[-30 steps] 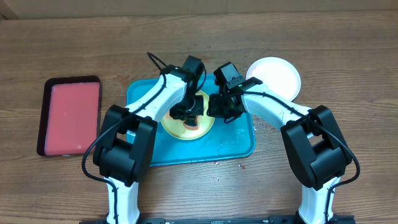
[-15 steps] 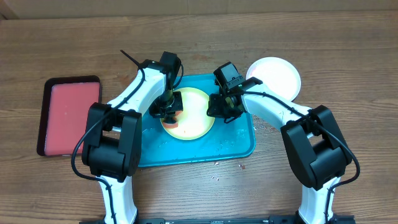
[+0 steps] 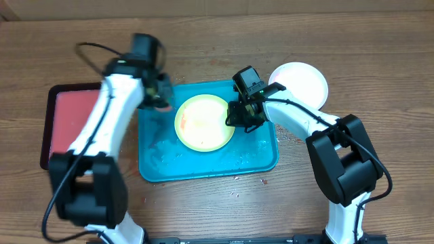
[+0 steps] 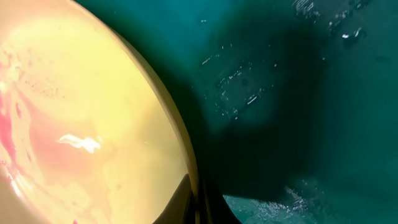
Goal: Clean dirty plates on tray and stack at the side
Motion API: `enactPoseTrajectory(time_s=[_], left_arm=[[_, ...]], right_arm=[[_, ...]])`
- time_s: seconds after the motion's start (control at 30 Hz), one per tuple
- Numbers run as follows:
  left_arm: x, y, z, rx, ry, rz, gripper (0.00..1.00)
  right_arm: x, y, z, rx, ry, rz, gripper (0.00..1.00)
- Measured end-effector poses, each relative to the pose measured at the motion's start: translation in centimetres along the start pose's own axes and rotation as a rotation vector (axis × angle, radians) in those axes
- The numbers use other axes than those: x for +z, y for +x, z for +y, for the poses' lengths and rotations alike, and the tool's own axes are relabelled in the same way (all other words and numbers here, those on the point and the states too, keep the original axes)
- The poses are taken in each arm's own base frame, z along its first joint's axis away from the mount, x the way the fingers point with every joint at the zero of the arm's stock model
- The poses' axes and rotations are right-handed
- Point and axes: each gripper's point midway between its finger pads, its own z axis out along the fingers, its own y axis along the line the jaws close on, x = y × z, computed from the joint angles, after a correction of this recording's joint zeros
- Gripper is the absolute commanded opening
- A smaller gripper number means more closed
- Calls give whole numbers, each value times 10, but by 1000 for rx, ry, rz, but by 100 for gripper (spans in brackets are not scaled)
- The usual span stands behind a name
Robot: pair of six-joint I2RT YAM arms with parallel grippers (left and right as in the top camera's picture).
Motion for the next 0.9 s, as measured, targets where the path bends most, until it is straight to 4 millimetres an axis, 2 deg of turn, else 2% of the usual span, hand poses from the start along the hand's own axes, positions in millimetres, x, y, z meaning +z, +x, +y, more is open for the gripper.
enactPoseTrajectory(time_s=[0.2,0.4,0.57,0.63,0.73,0.9], left_arm=[[-1,-17,63,-152,-58,4,4],[-3,-36,138,-318,-143,-37,4],[-4,-42,194,-439,-198,-62,4],[-1,-43,209,-469,-211,-68,4],[14,-39,223,-499,-225,-38,4],[55,-24,231,-507,-245,63,4]], right_arm=[[-4,-8,2,-23,9,-16,4],[-8,-13,4,-37,13,-30,4],[-8,-14,4,-39,16,-33,4],[-8,-15,4,-39,19,-35,4],[-8,-15,3,-39,20,-36,4],[-8,-15,3,-39,20,-36,4]])
